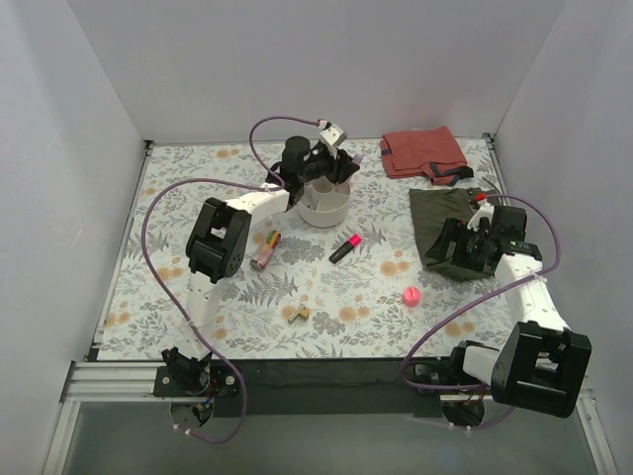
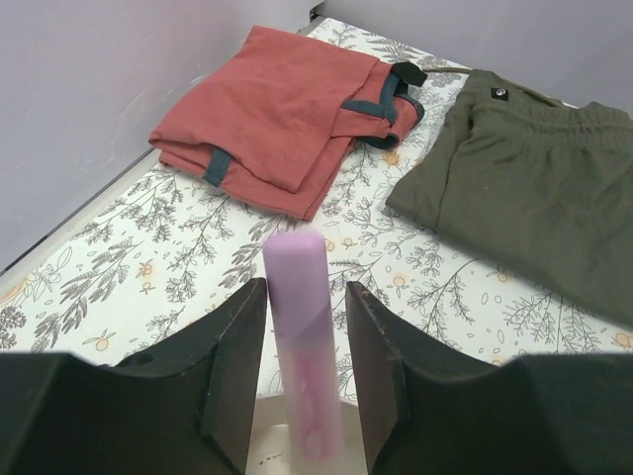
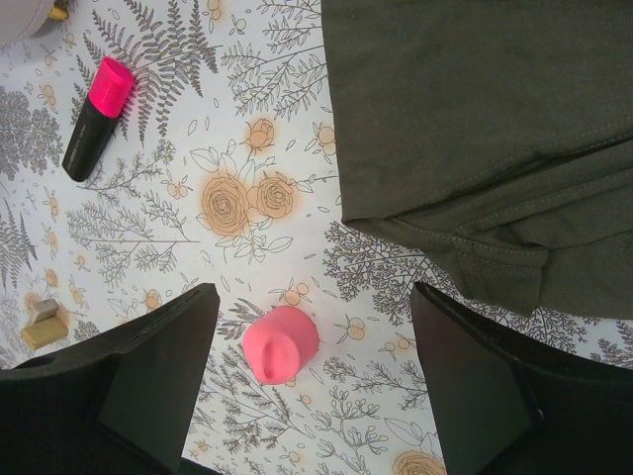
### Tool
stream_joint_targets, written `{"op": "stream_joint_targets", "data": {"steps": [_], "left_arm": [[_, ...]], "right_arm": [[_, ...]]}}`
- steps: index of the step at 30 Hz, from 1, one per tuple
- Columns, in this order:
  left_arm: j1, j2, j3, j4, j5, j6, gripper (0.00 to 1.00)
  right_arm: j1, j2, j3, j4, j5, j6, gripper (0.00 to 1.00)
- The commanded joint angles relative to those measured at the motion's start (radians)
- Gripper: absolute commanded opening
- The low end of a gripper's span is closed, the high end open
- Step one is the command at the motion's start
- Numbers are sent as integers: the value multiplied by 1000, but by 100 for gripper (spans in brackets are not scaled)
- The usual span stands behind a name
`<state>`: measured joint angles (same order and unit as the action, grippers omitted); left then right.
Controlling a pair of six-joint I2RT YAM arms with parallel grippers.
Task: Sort the stationery into containers
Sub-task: Place the pen in the storage box, then pick up the pen from the center of the board.
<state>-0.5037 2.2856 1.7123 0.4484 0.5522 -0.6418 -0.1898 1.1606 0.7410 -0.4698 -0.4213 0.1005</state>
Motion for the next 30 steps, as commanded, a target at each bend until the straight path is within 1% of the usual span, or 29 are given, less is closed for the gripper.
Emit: {"op": "stream_joint_targets", "data": {"steps": [1, 2, 5, 9, 13, 14, 16, 18, 19, 20, 21, 22, 23, 24, 25, 26, 27, 28, 29, 30], "left_arm": [[2, -40, -5, 16, -38, 16, 39], [2, -46, -8, 19, -41, 16, 48], [4, -83, -23, 30, -48, 14, 50], [2, -175, -46, 49, -46, -2, 50], [2, -305, -77, 59, -32, -2, 50], [2, -366, -100, 53, -26, 2, 50], [1, -426, -131, 33, -5, 20, 50], [1, -503, -169, -69, 78, 40, 50], [-1, -527, -186, -158, 113, 50, 50], [-9, -578, -233, -206, 162, 79, 50], [-18, -603, -261, -255, 172, 102, 51], [-30, -626, -288, -354, 172, 131, 51], [-62, -653, -321, -402, 146, 192, 51], [-82, -690, -373, -443, 126, 214, 51], [-104, -707, -399, -543, 103, 238, 51], [-152, -718, -416, -589, 74, 261, 51], [-179, -722, -436, -635, 14, 318, 51], [-203, -721, -444, -713, -23, 336, 51], [-238, -712, -445, -743, -52, 340, 52], [-248, -698, -447, -769, -73, 340, 53]], "right_arm": [[-5, 2, 23, 16, -4, -15, 87], [-5, 1, 21, 16, -4, -15, 87], [-5, -4, 24, 14, -7, -15, 88], [-5, -7, 31, 14, -8, -15, 88], [-7, -21, 28, 16, -5, -16, 88], [-7, -30, 26, 16, -5, -16, 88], [-8, -41, 21, 19, -7, -16, 88], [-10, -58, 15, 22, -5, -18, 88], [-11, -65, 12, 23, -5, -18, 88], [-11, -79, 11, 23, -5, -18, 88], [-13, -88, 8, 23, -4, -18, 88], [-14, -96, 3, 23, -4, -18, 88], [-16, -111, 0, 22, 1, -18, 88], [-16, -121, -2, 20, 3, -18, 88], [-20, -127, -5, 19, 3, -18, 88], [-20, -142, -8, 16, 3, -18, 88], [-23, -150, -11, 17, 3, -18, 88], [-26, -154, -14, 16, 3, -16, 88], [-28, -166, -18, 16, 3, -16, 89], [-31, -173, -22, 14, 1, -15, 89]]}}
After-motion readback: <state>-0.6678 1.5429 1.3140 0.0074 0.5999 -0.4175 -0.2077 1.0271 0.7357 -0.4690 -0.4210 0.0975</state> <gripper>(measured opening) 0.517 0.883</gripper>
